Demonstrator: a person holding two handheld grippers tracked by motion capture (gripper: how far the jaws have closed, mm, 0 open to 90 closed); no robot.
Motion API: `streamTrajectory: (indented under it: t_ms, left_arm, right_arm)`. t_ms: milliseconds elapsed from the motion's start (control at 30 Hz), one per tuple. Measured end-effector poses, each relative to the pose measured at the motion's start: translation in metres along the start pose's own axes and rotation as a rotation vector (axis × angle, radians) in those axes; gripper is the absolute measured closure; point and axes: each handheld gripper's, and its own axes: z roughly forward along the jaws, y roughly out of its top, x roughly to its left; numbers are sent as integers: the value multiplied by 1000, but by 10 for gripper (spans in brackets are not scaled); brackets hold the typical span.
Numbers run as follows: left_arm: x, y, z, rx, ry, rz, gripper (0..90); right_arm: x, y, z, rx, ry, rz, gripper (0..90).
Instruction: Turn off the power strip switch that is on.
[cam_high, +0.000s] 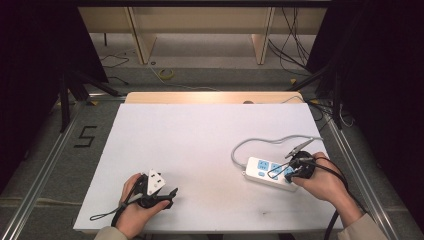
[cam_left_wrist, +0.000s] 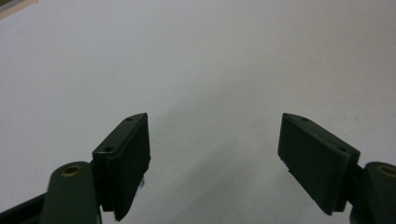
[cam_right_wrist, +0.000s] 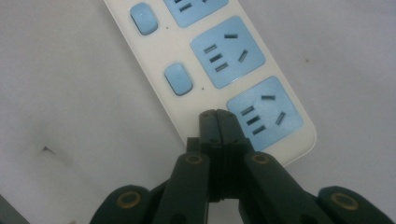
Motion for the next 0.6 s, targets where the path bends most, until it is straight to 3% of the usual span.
streamTrajectory:
  t_ms: [600]
  left_arm:
    - [0, 0, 0, 1, 0, 2, 251]
  right_arm:
    - [1, 1, 2, 11, -1, -4, 900]
